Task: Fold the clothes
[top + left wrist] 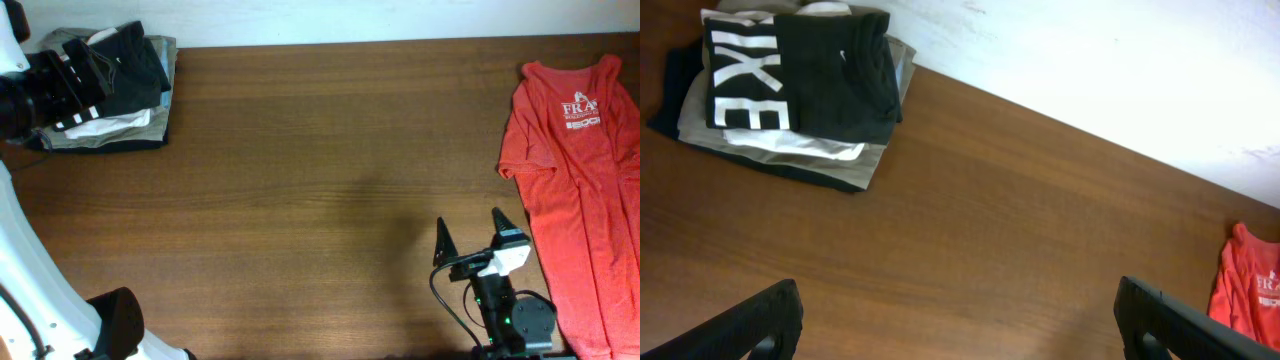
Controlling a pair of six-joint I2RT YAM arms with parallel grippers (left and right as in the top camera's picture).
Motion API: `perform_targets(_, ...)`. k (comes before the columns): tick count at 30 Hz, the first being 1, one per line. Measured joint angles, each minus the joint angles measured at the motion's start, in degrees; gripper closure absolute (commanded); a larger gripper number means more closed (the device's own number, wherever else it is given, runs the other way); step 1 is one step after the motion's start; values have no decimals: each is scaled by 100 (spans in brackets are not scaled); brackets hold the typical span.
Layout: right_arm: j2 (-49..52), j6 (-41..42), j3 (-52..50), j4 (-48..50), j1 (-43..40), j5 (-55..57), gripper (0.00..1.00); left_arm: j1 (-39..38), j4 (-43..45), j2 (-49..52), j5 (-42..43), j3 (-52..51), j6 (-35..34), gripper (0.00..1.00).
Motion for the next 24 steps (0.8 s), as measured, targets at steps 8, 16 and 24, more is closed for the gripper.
perform_targets(8,4,11,0,-151,0,-2,1,0,-2,0,-2,0,0,1)
perform_targets(16,4,9,0,-151,0,-2,1,0,-2,0,-2,0,0,1)
perform_targets(24,4,11,0,-151,0,-2,1,-2,-232,-7,24,-26,-2,1)
